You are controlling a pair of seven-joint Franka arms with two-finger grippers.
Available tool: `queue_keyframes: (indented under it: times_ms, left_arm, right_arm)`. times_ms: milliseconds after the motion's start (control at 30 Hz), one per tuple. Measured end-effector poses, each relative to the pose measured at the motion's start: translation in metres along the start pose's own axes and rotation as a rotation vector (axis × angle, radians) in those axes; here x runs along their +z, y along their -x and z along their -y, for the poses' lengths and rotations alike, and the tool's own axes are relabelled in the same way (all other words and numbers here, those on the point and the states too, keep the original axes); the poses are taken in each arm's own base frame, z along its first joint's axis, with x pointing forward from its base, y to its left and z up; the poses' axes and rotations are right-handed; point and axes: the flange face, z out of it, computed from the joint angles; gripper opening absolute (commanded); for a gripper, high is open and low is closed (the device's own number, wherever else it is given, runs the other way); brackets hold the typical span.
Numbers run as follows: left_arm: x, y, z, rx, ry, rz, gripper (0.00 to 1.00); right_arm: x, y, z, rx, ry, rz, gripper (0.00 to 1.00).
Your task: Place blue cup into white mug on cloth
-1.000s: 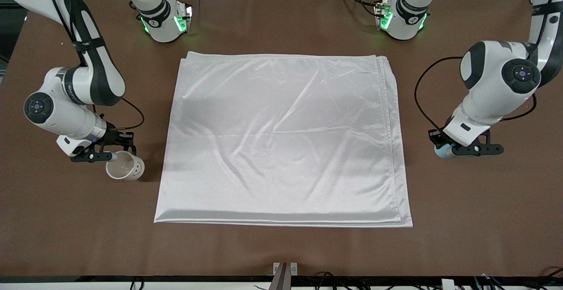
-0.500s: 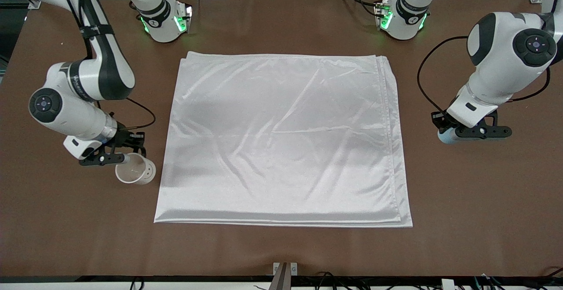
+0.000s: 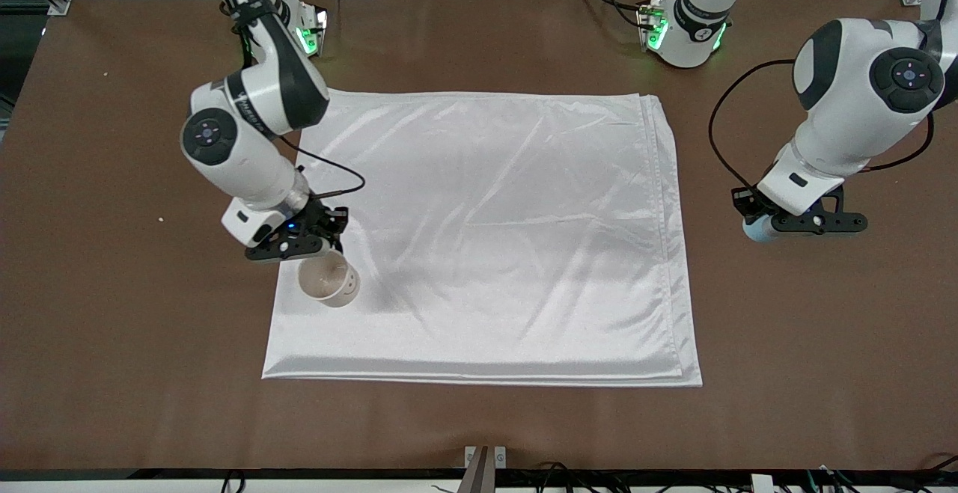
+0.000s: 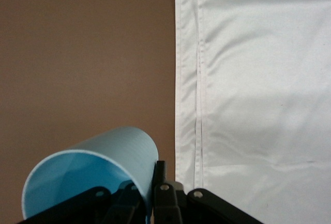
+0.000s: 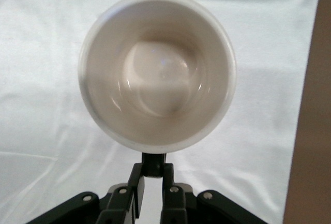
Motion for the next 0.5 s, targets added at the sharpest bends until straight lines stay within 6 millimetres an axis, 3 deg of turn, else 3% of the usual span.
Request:
queue_keyframes:
  times_ms: [500]
  left_arm:
    - [0.000,0.000,0.001,-0.001,0.000,0.001,0.00]
  right_arm:
    - [0.038,0.035,0.166,-0.009,-0.034,0.018,0.00]
